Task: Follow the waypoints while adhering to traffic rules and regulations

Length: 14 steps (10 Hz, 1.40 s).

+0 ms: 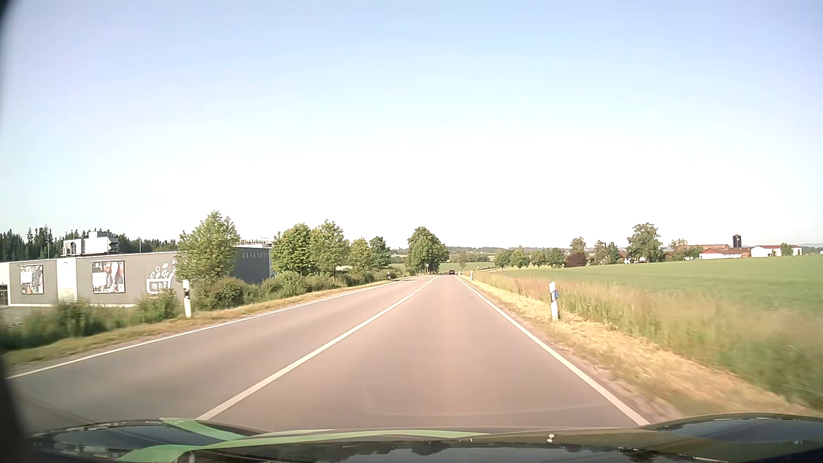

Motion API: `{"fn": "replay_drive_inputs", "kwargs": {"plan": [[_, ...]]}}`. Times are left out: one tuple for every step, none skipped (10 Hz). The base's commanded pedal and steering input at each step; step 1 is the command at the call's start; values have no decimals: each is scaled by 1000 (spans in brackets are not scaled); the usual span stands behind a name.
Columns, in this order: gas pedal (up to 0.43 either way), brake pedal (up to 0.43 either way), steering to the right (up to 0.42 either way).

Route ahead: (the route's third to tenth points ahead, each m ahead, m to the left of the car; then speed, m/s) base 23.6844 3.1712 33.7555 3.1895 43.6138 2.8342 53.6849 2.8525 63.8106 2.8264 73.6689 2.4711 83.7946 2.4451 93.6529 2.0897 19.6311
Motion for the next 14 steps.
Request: {"fn": "replay_drive_inputs", "kwargs": {"plan": [[189,0,0],[189,0,-1],[189,0,-1],[189,0,0],[150,0,0],[79,0,0],[79,0,0],[79,0,0],[59,0,0],[59,0,0],[67,0,0],[87,0,0],[130,0,0],[138,0,0]]}}
